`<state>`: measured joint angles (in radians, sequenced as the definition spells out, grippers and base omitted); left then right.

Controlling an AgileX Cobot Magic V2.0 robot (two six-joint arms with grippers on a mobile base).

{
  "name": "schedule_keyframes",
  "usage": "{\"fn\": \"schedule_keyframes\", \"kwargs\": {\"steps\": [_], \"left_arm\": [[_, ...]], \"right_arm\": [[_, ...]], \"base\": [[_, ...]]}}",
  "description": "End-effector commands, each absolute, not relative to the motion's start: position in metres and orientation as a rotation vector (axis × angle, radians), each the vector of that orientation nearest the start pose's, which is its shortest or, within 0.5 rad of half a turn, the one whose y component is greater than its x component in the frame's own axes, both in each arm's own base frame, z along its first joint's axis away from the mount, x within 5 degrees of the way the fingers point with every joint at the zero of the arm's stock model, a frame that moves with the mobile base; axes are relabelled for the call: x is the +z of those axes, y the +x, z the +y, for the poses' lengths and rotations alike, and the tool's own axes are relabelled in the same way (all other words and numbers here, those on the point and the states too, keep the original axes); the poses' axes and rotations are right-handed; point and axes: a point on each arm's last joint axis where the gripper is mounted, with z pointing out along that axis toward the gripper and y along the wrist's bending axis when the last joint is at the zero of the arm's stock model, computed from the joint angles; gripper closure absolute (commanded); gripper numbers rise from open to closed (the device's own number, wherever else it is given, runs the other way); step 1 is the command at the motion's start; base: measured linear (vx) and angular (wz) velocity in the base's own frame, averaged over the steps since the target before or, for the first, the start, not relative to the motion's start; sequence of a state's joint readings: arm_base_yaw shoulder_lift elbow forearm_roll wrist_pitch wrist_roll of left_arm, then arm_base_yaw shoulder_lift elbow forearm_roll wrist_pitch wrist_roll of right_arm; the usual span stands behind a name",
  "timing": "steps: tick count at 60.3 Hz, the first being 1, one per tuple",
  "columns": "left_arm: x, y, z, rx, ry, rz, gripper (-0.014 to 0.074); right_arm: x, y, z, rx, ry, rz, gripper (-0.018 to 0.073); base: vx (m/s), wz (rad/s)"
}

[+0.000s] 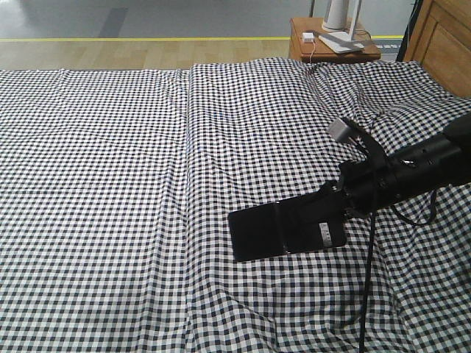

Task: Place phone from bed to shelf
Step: 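Close the right gripper on the phone and lift it off the bed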

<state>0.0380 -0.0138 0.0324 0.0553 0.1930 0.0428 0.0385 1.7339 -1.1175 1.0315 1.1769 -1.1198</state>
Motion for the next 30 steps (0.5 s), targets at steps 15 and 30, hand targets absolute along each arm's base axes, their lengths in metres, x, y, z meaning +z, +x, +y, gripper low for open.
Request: {"fn": "schedule_keyframes", "kwargs": {"steps": [15, 30], "left_arm": [[0.201, 0.055, 0.003, 0.104, 0.036, 1.588, 0.0596], [0.201, 0.055, 0.003, 0.104, 0.036, 1.588, 0.0596]], "right_arm": [[0.312, 0.265, 0.129, 1.278, -1.065, 2.105, 0.056], [0.336, 0.238, 0.145, 1.285, -1.148, 2.039, 0.056]], "base": [[0.0, 0.0], [0.0, 0.0]]}}
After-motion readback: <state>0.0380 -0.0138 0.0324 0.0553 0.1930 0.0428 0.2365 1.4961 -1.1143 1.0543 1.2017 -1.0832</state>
